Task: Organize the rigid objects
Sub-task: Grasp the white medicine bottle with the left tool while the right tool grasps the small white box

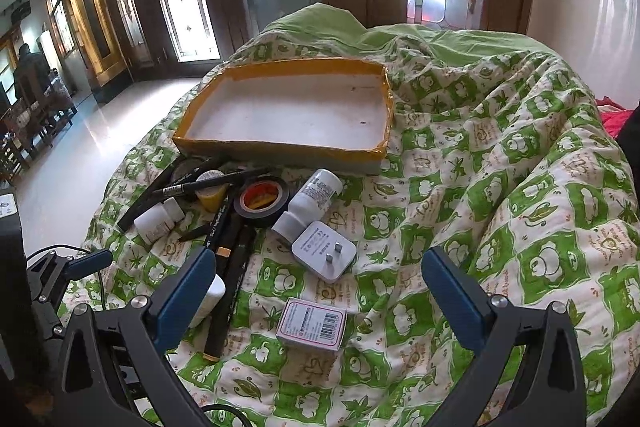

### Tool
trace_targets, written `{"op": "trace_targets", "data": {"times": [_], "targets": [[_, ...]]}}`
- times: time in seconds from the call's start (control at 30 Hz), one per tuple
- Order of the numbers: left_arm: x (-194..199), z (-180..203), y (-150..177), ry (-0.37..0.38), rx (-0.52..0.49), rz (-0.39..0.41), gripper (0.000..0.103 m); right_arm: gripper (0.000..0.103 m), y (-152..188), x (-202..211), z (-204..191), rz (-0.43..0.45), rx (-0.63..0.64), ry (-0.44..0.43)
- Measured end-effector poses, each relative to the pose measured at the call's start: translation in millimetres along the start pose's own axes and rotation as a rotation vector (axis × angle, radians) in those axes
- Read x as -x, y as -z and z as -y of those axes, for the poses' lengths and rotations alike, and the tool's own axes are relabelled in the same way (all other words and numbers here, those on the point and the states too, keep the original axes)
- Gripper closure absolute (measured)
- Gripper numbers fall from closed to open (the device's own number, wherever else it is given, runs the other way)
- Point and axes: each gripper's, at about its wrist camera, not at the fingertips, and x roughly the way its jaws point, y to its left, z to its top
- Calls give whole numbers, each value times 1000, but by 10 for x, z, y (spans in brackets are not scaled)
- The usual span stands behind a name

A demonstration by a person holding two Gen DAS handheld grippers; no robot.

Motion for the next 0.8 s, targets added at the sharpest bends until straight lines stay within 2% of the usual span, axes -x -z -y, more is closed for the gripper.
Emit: {"op": "trace_targets", "data": {"times": [0.13,0.3,0.57,0.8], "targets": [[0,1,7,1,4,-1,7,10,-60,-93,-5,-135,19,-72],[-17,6,15,11,1,-13,14,20,-71,-122,77,-214,-37,-137],[-80,62,22,57,-18,-53,27,31,3,-252,94,-288,-78,-180],[-193,202,3,106,-85,-112,34,31,75,-349,90,-304,-77,-153]]}}
